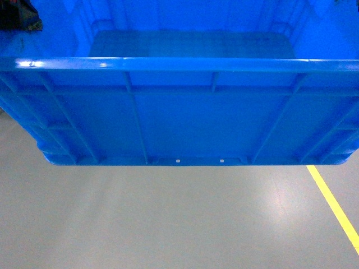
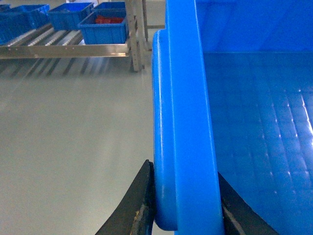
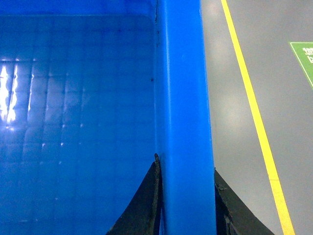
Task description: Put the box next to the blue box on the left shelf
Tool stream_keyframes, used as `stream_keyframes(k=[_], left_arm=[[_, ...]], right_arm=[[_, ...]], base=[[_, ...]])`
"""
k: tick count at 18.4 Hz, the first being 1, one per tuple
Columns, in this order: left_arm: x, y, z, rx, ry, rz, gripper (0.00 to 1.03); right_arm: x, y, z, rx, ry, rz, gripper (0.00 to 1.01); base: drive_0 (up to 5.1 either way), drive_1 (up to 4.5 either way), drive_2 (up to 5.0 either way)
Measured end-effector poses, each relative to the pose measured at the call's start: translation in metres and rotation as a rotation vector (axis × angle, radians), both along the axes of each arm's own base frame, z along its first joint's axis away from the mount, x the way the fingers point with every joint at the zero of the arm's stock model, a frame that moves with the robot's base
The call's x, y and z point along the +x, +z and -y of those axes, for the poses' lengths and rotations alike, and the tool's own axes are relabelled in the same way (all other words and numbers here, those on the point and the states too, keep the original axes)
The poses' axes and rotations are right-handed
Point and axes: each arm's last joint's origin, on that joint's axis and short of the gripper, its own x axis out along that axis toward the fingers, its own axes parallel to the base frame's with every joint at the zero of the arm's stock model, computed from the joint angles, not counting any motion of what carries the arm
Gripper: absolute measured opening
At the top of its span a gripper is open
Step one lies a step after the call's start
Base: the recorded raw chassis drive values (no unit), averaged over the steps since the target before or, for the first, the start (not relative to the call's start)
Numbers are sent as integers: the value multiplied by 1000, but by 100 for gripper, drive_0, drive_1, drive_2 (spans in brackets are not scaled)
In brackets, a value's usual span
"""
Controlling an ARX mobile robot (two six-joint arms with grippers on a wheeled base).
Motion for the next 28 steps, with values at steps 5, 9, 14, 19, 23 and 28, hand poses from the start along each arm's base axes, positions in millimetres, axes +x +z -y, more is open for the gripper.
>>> stream_keyframes(k=[5,9,14,19,23,28], left_arm=[[0,0,0,0,1,0,21],[0,0,0,0,1,-1,21],[-1,0,0,0,1,-1,21],[-1,1,0,0,1,2,21],[-1,1,0,0,0,2,21],[-1,0,0,-1,1,2,21]], right_arm=[[0,0,0,0,0,0,17],[0,0,0,0,0,-2,17],[0,0,0,0,1,3,17],[0,0,0,0,1,-2,17],[0,0,0,0,0,-3,17],[0,0,0,1,0,2,17]], base=[[-4,429,-437],[0,433,-434],[-1,432,-434],[-4,429,-438],[-6,428,-439],[-2,431,-435]])
